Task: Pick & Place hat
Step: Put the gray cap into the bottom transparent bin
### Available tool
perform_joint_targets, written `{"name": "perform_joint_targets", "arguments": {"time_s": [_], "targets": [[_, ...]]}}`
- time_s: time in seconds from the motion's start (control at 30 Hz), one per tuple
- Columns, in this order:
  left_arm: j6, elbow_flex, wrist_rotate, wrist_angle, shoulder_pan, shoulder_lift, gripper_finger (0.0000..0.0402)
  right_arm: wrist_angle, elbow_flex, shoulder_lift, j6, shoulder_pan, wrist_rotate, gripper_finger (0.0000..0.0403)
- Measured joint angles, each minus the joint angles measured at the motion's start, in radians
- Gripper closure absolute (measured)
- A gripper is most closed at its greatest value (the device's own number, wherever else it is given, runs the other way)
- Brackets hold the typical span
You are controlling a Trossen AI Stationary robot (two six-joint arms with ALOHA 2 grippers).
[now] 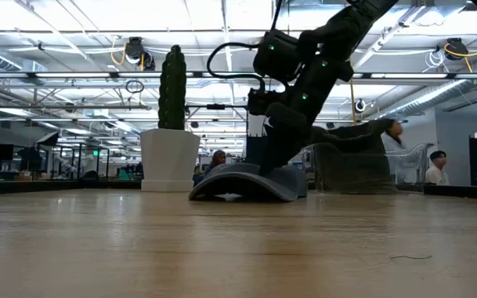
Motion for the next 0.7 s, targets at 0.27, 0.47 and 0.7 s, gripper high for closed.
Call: {"name": "perform_joint_targets", "arguments": {"time_s": [0.27, 0.47, 0.7], "targets": [[-0.009, 0.000, 0.001, -0.001, 0.000, 0.000, 0.0325, 0.001, -0.003, -0.026, -0.008, 0.045, -0.002, 0.0322], [-0.009, 0.000, 0.001, -0.003, 0.000, 0.000, 0.0325, -0.045, -0.003, -0.084, -0.090, 0.082, -0.018, 0.0386], [-0.001, 0.000, 0.001, -0.005, 0.000, 0.000, 0.0325, -0.075, -0.004, -0.126, -0.080, 0.097, -0.050, 0.0392]]}}
